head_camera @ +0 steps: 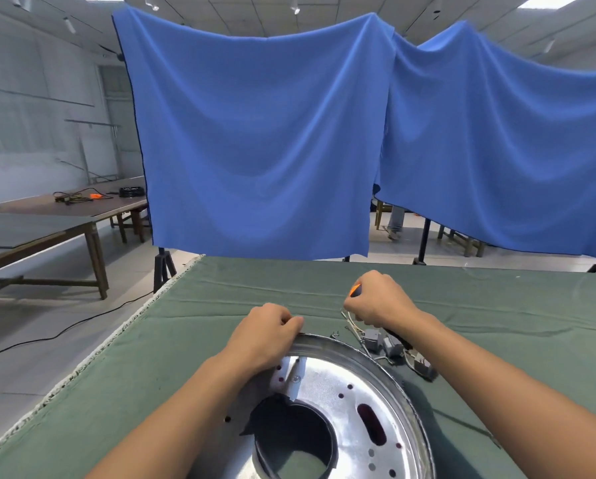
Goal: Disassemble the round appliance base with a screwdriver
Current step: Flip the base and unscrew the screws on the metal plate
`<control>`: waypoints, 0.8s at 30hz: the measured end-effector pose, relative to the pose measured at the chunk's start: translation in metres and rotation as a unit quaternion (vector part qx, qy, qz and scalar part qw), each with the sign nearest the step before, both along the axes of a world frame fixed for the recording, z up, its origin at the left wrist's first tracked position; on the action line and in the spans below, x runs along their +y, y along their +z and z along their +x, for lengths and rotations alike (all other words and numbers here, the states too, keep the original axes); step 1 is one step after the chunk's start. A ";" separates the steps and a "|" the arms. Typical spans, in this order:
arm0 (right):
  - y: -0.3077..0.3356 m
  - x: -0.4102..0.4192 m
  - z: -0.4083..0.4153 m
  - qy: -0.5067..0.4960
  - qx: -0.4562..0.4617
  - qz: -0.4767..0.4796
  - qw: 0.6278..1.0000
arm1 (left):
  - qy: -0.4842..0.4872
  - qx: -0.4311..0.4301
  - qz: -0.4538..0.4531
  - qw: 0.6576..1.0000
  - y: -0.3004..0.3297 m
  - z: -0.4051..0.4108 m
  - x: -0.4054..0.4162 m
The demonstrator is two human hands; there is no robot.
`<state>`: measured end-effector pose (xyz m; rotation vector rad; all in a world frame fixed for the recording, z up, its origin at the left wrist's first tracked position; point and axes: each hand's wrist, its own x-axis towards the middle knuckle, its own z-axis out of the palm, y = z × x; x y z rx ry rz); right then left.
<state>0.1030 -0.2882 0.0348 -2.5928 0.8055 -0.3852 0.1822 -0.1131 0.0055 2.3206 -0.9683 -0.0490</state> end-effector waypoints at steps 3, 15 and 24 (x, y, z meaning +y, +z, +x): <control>0.022 0.010 -0.022 0.033 -0.085 -0.068 0.993 | 0.020 -0.014 0.030 0.999 0.012 -0.002 0.012; 0.100 0.065 -0.078 0.036 -0.416 -0.396 0.818 | 0.106 0.096 0.264 0.954 0.028 -0.018 0.108; 0.111 0.068 -0.095 0.045 -0.569 -0.140 0.809 | 0.054 0.086 0.114 0.988 0.009 -0.004 0.085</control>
